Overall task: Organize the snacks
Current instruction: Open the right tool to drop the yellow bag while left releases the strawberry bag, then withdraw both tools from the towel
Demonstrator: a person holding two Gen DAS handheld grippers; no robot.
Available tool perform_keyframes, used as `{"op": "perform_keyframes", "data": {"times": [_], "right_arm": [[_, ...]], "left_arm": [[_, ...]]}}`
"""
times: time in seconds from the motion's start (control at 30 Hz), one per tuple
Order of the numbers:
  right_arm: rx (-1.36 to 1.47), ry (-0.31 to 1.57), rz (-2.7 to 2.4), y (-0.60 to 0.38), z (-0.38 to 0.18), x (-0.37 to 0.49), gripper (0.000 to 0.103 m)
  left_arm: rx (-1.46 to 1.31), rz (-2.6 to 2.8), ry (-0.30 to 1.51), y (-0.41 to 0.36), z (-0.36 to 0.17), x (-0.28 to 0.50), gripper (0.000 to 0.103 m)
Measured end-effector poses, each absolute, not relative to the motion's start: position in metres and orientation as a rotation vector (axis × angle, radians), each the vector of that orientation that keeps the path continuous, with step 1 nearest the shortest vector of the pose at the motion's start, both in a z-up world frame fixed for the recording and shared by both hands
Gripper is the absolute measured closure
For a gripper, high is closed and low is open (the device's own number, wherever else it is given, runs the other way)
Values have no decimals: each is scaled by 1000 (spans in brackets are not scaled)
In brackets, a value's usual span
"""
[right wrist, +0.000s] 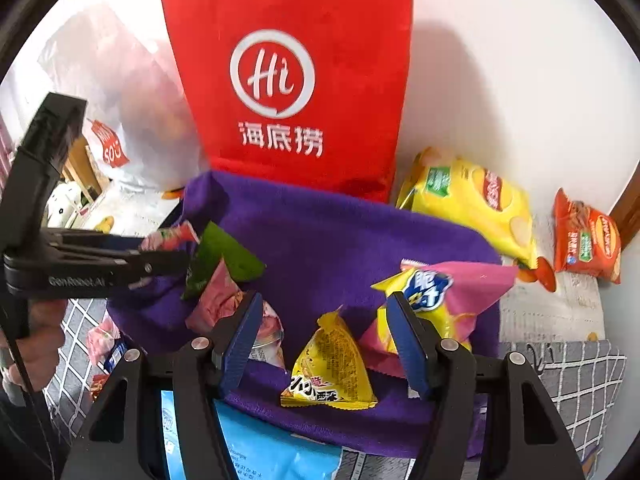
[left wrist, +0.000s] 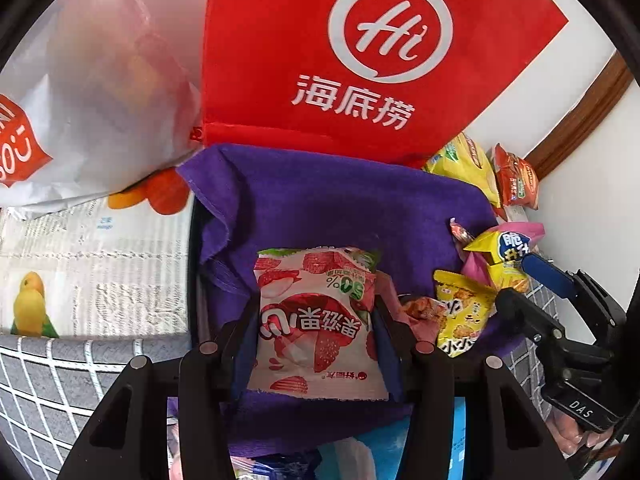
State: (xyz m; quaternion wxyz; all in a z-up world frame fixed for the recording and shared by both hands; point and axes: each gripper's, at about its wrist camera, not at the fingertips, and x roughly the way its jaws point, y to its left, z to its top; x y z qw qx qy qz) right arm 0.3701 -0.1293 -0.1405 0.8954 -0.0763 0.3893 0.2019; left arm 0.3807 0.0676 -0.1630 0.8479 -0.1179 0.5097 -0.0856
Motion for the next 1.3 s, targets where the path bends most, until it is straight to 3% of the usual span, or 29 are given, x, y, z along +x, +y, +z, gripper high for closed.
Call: {"op": "perform_keyframes", "data": {"times": [0.2,0.33,0.9,1.3], "right_arm": [[-133,775,421,-130,-132,370,39],[-115,749,416,-131,-127,367,39],[-98,624,344,-131,-93,337,39],[-64,656,280,-149,-80,280,39]], "left_arm": [[-232,-194,1109,57,-169,384,50],[-236,-201,1064,54,-160,379,28],[-143,-199,960,39,-116,354,28],[-140,-251,915,26,-83,327,28]]}}
